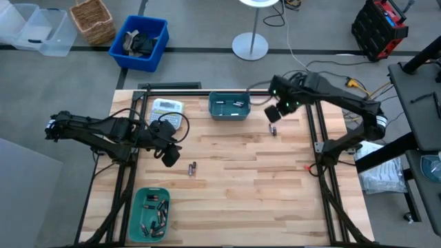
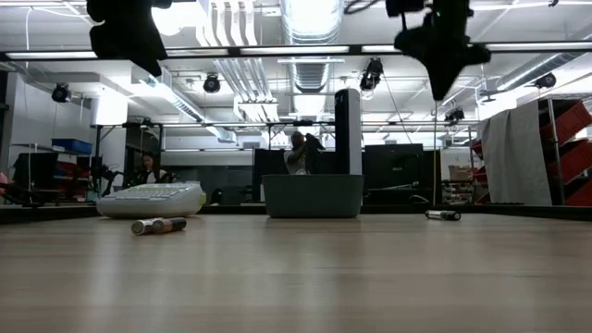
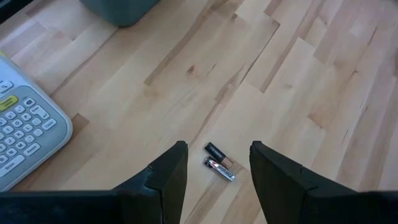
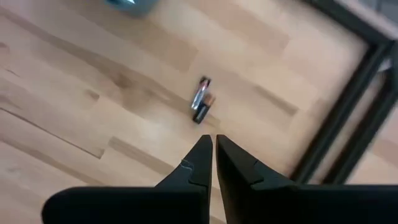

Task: Sort batteries
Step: Put the brown battery into the green bin

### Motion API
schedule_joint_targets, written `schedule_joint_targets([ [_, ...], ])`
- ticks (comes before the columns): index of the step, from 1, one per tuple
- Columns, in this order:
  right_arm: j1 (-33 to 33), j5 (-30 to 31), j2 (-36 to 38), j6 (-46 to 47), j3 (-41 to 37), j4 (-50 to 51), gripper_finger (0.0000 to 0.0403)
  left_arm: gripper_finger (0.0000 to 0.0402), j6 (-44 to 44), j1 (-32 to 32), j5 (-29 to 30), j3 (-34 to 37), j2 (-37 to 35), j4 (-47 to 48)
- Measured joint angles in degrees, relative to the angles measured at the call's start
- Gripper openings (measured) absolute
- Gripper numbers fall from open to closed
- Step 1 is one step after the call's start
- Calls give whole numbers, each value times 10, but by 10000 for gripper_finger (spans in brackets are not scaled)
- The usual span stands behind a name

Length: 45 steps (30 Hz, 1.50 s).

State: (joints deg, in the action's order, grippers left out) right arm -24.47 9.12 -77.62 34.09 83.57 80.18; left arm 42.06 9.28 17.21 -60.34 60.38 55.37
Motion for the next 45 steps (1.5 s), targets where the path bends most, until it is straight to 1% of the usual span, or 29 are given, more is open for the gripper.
schedule_joint_targets([
  [4,0,-25,20,12,-103,-77,12,153,1,0,0,0,0,0],
  [7,0,-32,29,24,-156,-118,12,153,7,0,0,0,0,0],
  [13,0,-35,31,27,-206,-157,12,153,23,0,0,0,1,0],
  [16,-2,-39,31,40,-237,-177,12,153,39,0,-19,0,2,0],
  [20,6,-110,31,55,-273,-253,12,153,95,0,-41,0,3,0],
  [22,21,-128,31,62,-279,-293,12,153,138,0,-46,0,7,0],
  [24,34,-126,31,64,-278,-318,12,153,175,2,-46,2,18,-1],
  [28,42,-91,32,64,-257,-328,12,153,248,1,-48,19,57,-2],
  [32,42,-79,32,58,-236,-326,12,153,332,-1,-48,38,107,0],
  [35,42,-76,32,52,-224,-327,12,153,353,-1,-47,39,144,-8],
  [40,42,-76,32,48,-219,-325,12,153,363,-1,-48,39,205,-37],
  [45,42,-76,32,48,-219,-324,12,153,379,-1,-64,39,248,-46],
])
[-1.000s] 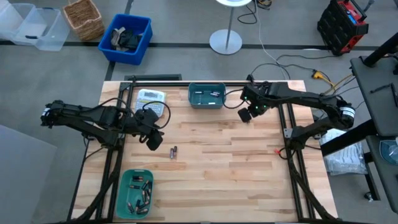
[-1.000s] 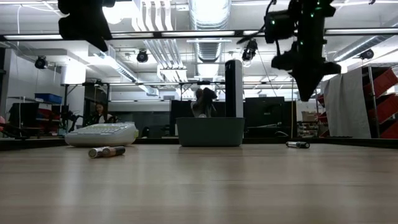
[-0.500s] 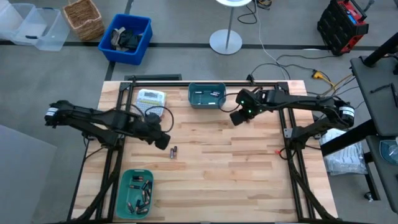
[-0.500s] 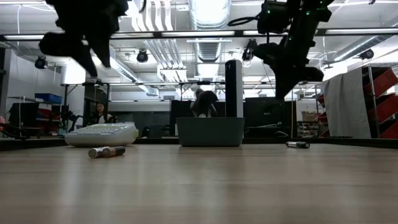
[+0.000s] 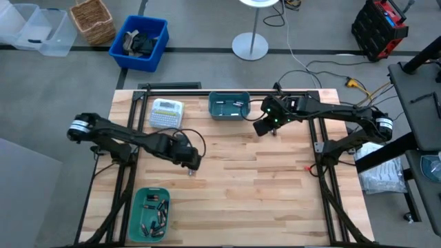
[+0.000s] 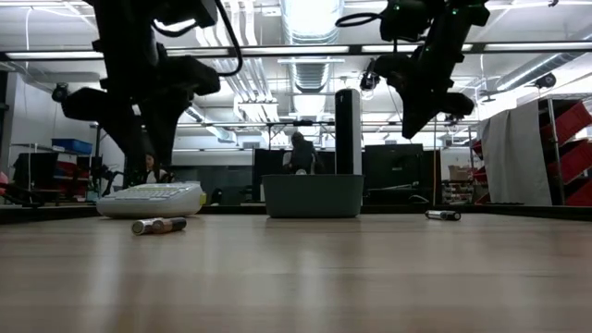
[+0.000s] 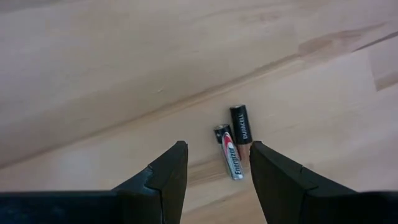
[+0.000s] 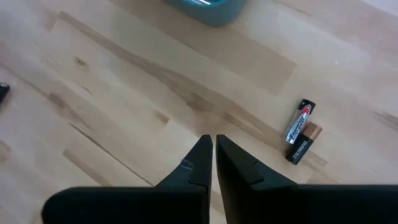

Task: Sort batteries
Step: Put the brown battery into the green bin

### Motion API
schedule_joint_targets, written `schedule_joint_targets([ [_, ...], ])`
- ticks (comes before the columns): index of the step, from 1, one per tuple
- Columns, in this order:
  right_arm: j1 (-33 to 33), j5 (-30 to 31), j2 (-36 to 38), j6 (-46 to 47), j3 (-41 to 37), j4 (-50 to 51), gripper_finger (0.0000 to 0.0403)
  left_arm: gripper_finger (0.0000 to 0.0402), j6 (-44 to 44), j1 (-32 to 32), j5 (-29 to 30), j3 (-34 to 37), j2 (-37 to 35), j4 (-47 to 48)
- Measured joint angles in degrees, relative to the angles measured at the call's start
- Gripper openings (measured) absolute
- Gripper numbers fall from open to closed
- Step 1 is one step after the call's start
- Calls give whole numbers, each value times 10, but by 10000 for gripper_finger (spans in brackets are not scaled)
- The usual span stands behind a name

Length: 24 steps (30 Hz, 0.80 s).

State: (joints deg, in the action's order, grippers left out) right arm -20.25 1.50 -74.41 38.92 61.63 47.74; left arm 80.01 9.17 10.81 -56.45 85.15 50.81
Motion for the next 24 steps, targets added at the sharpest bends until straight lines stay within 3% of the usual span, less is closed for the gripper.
schedule_joint_targets([
  [10,0,0,0,-7,0,0,12,153,4,0,-24,0,45,-37],
  [14,0,0,0,-8,0,0,12,153,-27,0,-28,0,48,-91],
  [24,0,0,0,-15,0,0,12,153,-84,-12,-15,7,73,-122],
])
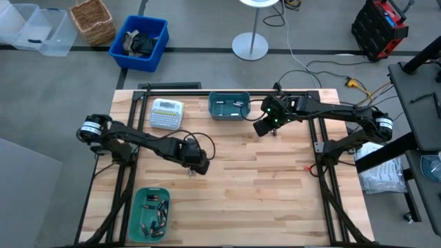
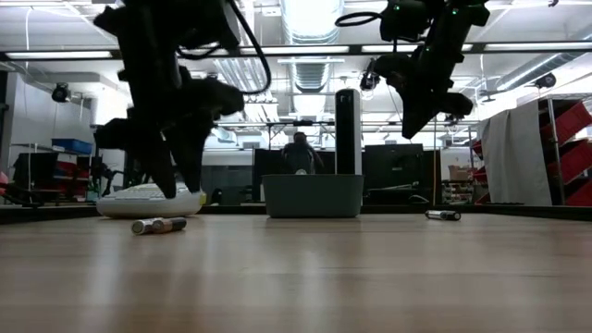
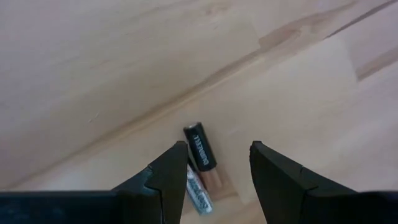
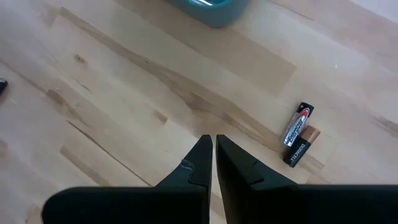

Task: Sort batteries
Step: Put the brown battery into the green bin

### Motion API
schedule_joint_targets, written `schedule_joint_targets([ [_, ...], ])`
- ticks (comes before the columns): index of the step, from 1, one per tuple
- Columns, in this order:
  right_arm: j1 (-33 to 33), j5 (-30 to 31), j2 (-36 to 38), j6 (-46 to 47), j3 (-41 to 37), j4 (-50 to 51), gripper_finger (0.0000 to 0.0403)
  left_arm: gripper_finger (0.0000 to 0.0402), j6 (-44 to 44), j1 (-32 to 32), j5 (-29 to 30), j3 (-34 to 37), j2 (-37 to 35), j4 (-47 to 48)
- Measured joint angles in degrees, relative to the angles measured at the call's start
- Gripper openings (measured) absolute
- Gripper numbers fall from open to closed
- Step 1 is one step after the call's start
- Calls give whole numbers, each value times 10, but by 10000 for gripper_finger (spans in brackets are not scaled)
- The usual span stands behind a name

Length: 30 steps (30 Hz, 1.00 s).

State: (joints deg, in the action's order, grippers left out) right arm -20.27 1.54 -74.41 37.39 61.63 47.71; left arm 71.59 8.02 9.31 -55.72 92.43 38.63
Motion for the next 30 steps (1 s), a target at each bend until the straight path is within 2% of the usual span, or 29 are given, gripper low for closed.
schedule_joint_targets([
  [8,0,0,0,1,0,0,12,153,-58,-11,-29,-22,45,-8],
  [30,0,0,0,11,0,-1,12,153,-97,-36,-30,-19,58,1],
])
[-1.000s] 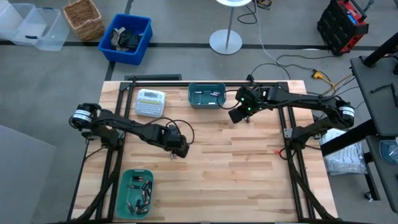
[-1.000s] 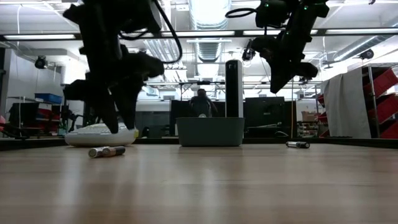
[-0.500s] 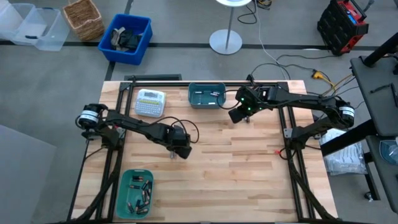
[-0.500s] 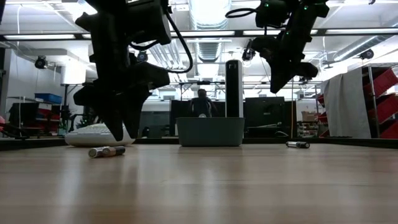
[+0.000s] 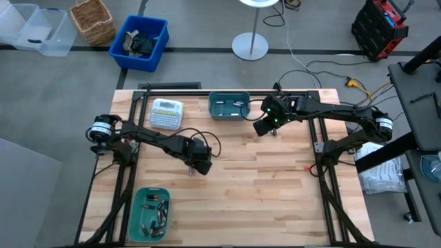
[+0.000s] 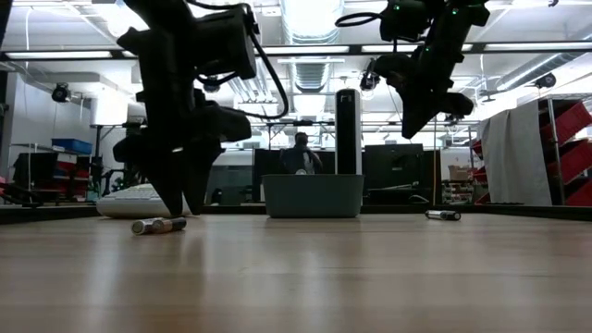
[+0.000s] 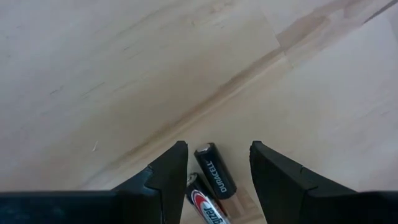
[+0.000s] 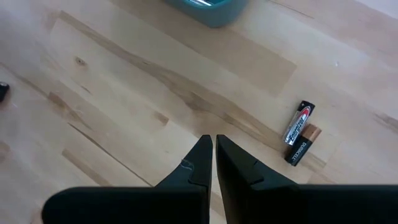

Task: Sort batteries
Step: Put the brown battery into the green bin

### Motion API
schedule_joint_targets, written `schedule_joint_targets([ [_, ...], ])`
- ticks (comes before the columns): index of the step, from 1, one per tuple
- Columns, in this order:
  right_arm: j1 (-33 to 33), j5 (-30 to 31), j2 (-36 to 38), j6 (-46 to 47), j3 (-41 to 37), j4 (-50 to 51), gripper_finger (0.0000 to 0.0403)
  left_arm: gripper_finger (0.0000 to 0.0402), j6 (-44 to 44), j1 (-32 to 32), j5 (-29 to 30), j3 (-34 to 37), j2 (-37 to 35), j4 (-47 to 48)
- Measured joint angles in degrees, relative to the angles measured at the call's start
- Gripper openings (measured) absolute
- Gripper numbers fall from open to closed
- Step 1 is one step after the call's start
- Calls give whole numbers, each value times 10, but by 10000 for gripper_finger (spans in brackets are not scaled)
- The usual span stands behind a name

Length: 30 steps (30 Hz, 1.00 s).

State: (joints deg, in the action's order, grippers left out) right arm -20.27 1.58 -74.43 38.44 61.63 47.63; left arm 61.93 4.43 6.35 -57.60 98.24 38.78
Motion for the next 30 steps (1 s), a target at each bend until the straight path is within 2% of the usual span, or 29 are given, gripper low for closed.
schedule_joint_targets([
  [30,0,1,0,6,0,-3,12,153,-8,-2,-18,23,1,-22],
])
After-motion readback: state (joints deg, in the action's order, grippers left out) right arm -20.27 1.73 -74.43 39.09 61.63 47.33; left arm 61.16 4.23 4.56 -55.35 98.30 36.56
